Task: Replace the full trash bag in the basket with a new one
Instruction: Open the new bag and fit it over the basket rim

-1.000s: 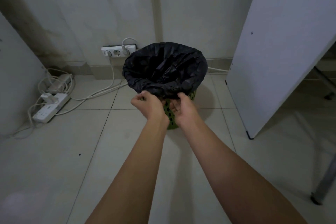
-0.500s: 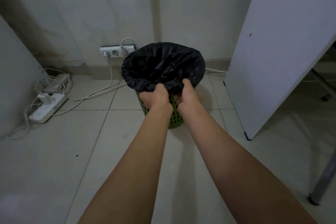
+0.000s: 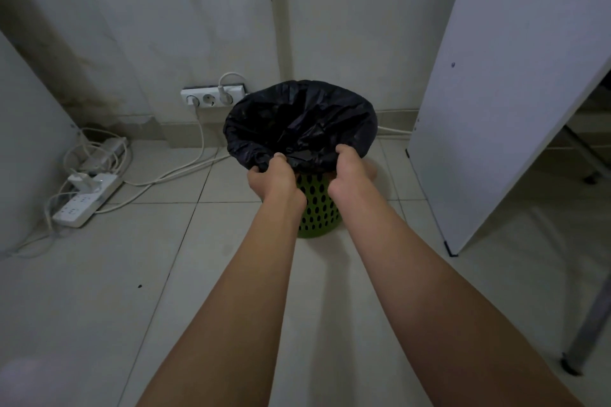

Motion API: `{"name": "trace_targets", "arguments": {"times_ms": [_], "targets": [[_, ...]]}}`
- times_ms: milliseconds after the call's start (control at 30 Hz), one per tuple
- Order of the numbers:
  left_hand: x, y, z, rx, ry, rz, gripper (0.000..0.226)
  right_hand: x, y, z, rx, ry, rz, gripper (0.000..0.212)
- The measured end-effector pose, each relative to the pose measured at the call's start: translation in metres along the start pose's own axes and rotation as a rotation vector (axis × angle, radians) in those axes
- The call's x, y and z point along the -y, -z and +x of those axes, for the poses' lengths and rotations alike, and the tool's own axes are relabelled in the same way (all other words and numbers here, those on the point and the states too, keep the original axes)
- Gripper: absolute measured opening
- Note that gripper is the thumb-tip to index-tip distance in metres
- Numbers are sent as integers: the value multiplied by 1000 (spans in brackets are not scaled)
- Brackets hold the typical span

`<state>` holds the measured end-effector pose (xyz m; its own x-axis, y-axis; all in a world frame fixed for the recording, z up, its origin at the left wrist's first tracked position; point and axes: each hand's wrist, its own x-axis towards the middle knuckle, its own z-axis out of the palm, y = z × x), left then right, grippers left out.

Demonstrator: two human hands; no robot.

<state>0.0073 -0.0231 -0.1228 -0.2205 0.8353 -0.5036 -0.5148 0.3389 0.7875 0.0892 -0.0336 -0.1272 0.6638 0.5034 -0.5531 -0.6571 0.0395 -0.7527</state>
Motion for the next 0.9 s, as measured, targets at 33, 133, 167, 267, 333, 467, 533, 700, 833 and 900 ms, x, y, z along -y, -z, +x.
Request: {"name": "trace_targets", "arguments": {"times_ms": [33, 133, 167, 267, 333, 467, 533, 700, 833, 900], "targets": [[0, 0, 0, -2, 10, -1, 59, 1, 2, 2, 1, -7, 15, 35], [0, 0, 0, 8, 20, -28, 63, 4, 8, 5, 29, -41, 46, 19], [1, 0, -1, 11, 19, -38, 64, 6, 11, 6, 48, -55, 63, 16], [4, 1, -2, 17, 17, -33, 61, 11, 16, 3, 111, -59, 94, 24], [5, 2, -2, 17, 16, -30, 58, 11, 15, 1, 115, -23, 113, 37], [4, 4, 0, 34, 25, -44, 56, 15, 11, 7, 38, 60, 51, 45], [5, 4, 2, 44, 4, -47, 58, 18, 11, 11, -1, 93, -8, 34], [6, 4, -1, 84, -23, -84, 54, 18, 16, 13, 54, 21, 134, 34], [11, 2, -3, 82, -31, -93, 56, 21, 19, 18, 26, 28, 137, 23], [14, 0, -4, 66, -45, -91, 58, 22, 18, 22, -44, 109, 76, 9]]}}
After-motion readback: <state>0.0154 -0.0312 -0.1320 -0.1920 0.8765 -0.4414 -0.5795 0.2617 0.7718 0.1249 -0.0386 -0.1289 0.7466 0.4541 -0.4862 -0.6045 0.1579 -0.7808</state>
